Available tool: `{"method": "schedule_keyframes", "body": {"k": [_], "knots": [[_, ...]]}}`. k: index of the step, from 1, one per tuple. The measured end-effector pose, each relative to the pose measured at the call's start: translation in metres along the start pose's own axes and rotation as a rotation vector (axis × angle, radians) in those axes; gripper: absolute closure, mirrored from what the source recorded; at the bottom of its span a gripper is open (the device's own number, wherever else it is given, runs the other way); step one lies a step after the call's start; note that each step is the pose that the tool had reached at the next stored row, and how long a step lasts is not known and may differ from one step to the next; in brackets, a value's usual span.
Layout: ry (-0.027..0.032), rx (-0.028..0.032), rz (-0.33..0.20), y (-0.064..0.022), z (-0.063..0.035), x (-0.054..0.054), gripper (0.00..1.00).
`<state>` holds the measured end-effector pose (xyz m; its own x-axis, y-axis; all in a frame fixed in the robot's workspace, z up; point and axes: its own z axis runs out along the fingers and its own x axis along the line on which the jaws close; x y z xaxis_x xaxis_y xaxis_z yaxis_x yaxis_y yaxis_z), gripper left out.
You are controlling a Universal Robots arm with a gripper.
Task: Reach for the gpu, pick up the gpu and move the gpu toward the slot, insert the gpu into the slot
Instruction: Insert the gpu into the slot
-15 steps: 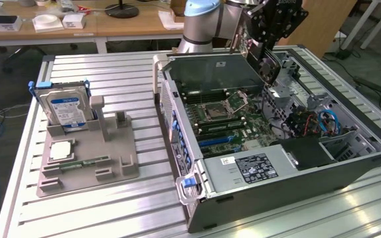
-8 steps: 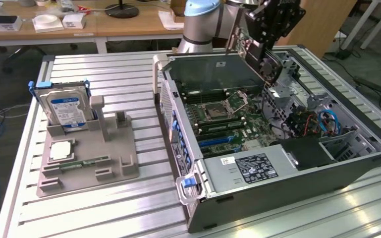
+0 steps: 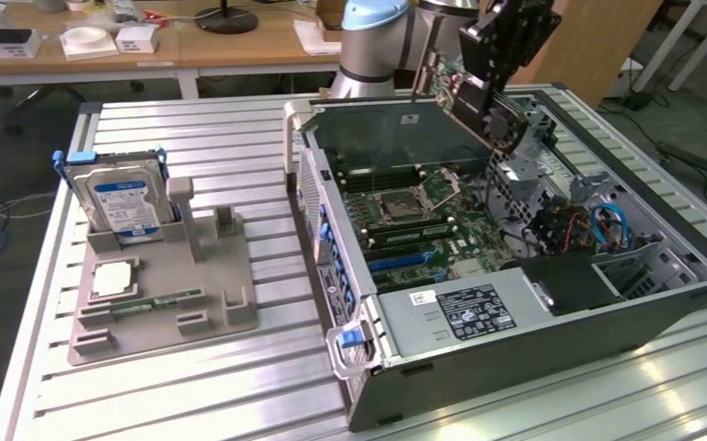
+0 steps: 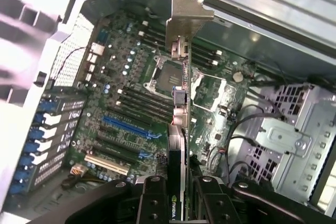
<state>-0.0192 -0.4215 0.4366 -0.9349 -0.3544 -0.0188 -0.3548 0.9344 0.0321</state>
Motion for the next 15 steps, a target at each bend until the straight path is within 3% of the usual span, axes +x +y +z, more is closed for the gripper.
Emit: {"method": "schedule_keyframes", "body": {"k": [15], "knots": [[0.0083, -0.0050, -0.262, 0.0000, 0.0005, 0.0000, 0.74]]}}
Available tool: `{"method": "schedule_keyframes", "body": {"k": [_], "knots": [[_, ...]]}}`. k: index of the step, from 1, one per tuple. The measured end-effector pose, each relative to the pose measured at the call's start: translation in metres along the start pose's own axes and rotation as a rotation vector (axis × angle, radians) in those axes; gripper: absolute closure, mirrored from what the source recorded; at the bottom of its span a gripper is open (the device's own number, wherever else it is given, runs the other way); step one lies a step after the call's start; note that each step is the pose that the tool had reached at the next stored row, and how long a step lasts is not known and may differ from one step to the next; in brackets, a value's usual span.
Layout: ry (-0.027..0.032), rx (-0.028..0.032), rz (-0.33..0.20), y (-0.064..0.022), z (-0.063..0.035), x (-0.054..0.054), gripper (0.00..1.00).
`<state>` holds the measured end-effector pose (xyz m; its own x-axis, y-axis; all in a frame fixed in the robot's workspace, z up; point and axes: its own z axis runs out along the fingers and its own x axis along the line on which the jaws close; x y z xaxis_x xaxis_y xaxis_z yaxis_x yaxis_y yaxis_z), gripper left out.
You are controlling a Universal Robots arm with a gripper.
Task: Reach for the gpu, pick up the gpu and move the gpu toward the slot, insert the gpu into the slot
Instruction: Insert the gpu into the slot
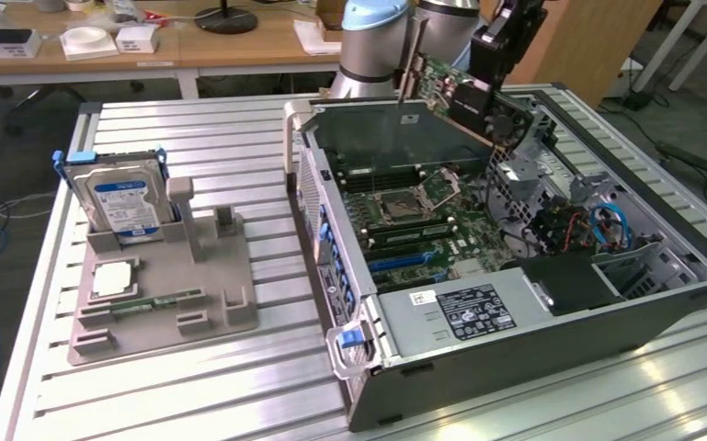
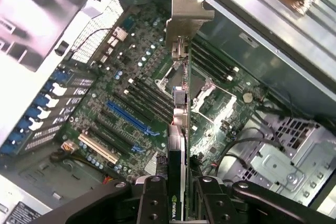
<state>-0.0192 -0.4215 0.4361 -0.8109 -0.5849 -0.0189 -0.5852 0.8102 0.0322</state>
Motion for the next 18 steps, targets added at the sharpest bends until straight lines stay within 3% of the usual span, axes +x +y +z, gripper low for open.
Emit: {"method": "schedule_keyframes", "body": {"k": [17, 18], "knots": [[0.0098, -0.0057, -0.303, 0.0000, 0.0005, 0.0000, 0.74], [0.0118, -0.0069, -0.366, 0.0000, 0.0006, 0.0000, 0.74]]}}
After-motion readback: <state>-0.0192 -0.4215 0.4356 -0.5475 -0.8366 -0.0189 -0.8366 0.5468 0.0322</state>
